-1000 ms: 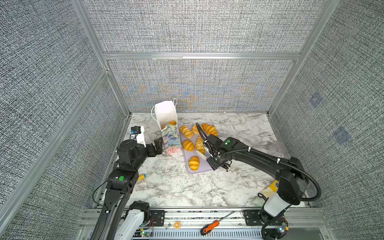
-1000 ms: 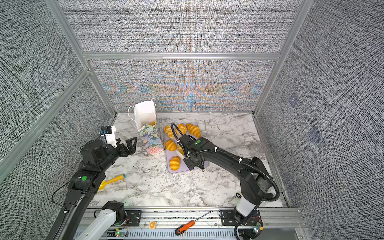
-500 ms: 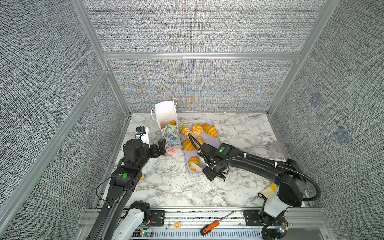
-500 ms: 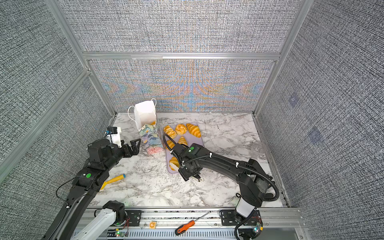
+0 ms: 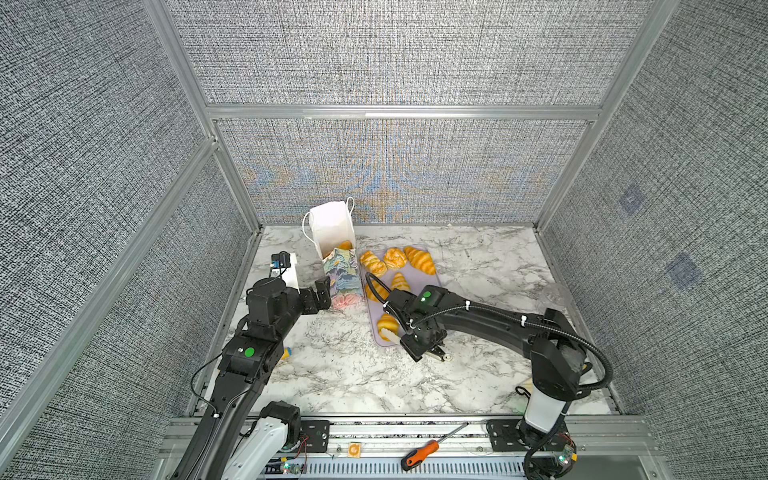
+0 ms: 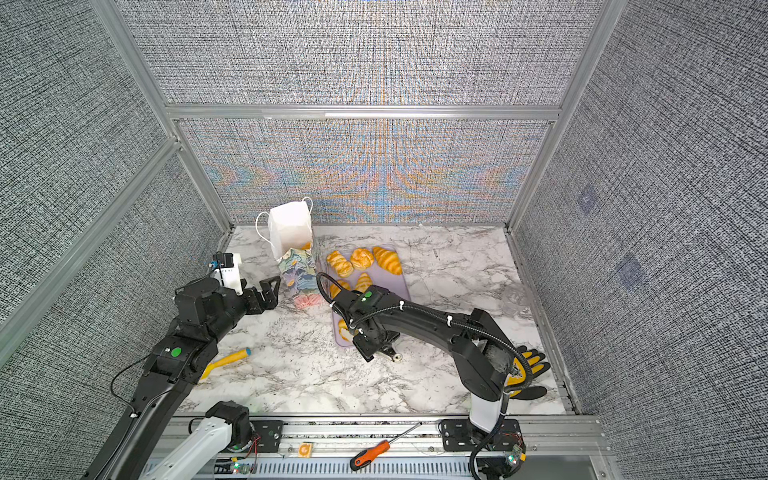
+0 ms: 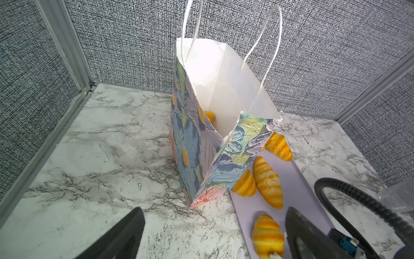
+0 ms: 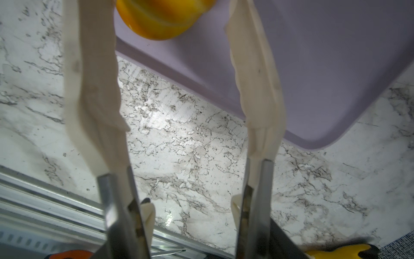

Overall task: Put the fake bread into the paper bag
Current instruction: 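Lower the tongs toward a croissant nearest the robot with the right gripper, then squeeze the tongs on the striped croissant and lift it with the right gripper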

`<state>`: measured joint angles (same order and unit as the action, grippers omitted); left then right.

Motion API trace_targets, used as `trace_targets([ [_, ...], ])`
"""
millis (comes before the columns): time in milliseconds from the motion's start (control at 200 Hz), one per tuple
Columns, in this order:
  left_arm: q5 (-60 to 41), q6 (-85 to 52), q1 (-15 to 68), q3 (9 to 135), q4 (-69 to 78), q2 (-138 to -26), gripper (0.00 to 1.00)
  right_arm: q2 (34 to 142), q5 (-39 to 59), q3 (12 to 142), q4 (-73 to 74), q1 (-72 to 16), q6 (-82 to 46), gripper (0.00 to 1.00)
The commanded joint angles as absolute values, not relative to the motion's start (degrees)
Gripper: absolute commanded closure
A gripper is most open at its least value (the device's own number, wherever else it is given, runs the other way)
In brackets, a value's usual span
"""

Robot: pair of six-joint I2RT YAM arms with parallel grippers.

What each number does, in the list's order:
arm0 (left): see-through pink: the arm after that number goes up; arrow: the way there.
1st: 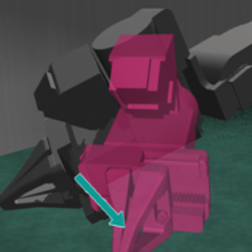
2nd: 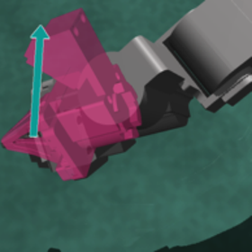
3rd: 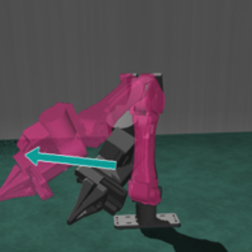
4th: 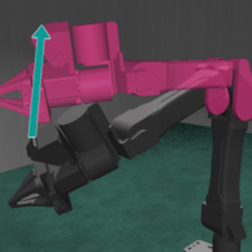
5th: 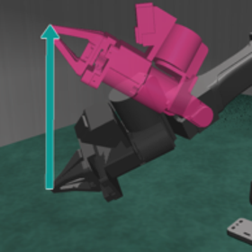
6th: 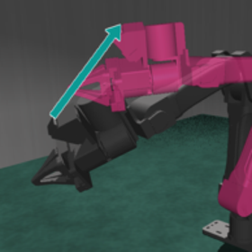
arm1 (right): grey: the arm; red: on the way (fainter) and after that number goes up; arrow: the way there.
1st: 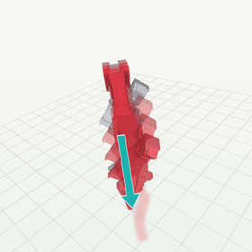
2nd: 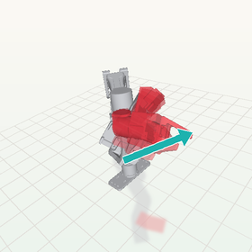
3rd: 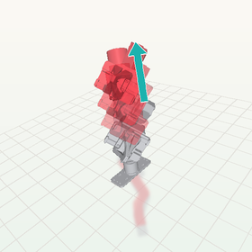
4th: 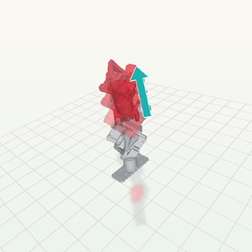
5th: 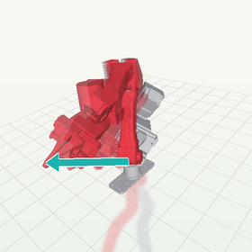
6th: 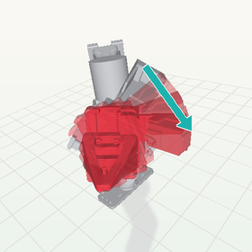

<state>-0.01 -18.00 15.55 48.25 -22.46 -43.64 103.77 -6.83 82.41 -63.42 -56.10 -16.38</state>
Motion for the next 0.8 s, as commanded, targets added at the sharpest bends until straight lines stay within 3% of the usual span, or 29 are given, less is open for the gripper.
trace_targets([
  [0,0.25,-17.27,15.63,48.44,-22.24,-43.55,0.01,104.37,-9.00,82.59,-65.65,-56.08,-15.26,0.35],
  [795,0.96,-17.67,16.44,47.79,-22.50,-43.33,0.01,100.50,-12.74,77.96,-63.71,-55.06,-12.81,0.34],
])
